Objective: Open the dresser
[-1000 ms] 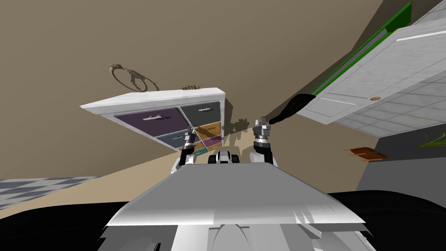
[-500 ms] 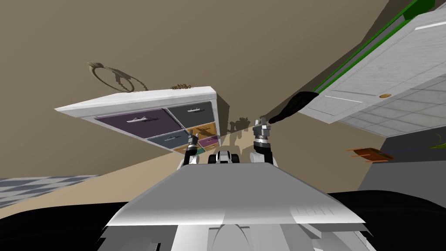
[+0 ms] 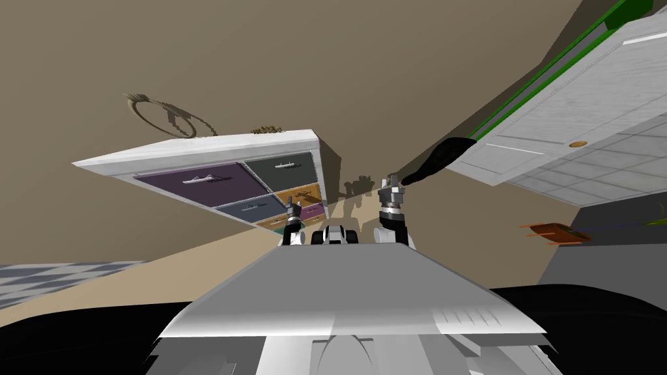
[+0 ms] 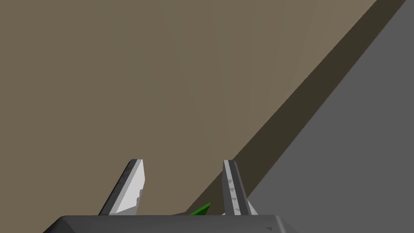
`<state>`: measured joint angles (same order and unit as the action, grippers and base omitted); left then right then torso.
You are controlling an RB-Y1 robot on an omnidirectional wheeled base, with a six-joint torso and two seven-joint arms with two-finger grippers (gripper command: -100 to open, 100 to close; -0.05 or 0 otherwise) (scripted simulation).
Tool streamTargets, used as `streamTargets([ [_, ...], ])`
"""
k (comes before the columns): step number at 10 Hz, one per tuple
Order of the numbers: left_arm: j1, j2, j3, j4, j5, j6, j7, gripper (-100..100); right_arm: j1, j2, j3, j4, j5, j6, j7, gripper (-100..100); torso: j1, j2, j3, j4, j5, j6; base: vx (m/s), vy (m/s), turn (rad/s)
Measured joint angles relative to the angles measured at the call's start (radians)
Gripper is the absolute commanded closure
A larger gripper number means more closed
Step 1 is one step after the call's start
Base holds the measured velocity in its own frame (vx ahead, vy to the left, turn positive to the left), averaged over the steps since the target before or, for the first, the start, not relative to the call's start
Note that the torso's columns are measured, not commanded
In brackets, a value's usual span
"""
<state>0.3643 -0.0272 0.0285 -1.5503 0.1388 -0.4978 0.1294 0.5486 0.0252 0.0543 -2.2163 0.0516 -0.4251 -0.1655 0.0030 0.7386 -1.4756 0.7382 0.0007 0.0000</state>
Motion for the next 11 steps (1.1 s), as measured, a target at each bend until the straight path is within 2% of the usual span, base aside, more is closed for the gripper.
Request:
streamTargets([
  [1,0.0,-0.002,0.0,0.001,0.0,0.0,0.0,-100,0.0,0.0,0.0,0.0,0.0,0.0,0.0,0,0.0,0.0,0.0,0.0,0.0,0.0,0.06,0.012,-0.009],
  [3,0.007,-0.002,0.003,-0.04,0.001,0.032,-0.003,-100,0.0,0.0,0.0,0.0,0.0,0.0,0.0,0,-0.002,-0.005,-0.003,-0.001,-0.001,0.0,0.072,0.011,-0.004],
  [4,0.007,-0.002,0.003,-0.043,0.001,0.036,-0.003,100,0.0,0.0,0.0,0.0,0.0,0.0,0.0,0,-0.004,-0.001,-0.001,0.0,-0.001,0.0,-0.036,-0.009,0.009],
  [6,0.001,0.0,0.005,-0.025,0.002,0.018,-0.001,100,0.0,0.0,0.0,0.0,0.0,0.0,0.0,0,-0.004,0.001,0.002,-0.001,0.0,0.002,-0.073,-0.015,0.018],
  [11,0.033,-0.001,-0.01,-0.079,-0.001,0.043,0.0,100,0.0,0.0,0.0,0.0,0.0,0.0,0.0,0,-0.003,-0.001,-0.001,0.0,-0.001,0.0,-0.138,-0.037,0.015],
])
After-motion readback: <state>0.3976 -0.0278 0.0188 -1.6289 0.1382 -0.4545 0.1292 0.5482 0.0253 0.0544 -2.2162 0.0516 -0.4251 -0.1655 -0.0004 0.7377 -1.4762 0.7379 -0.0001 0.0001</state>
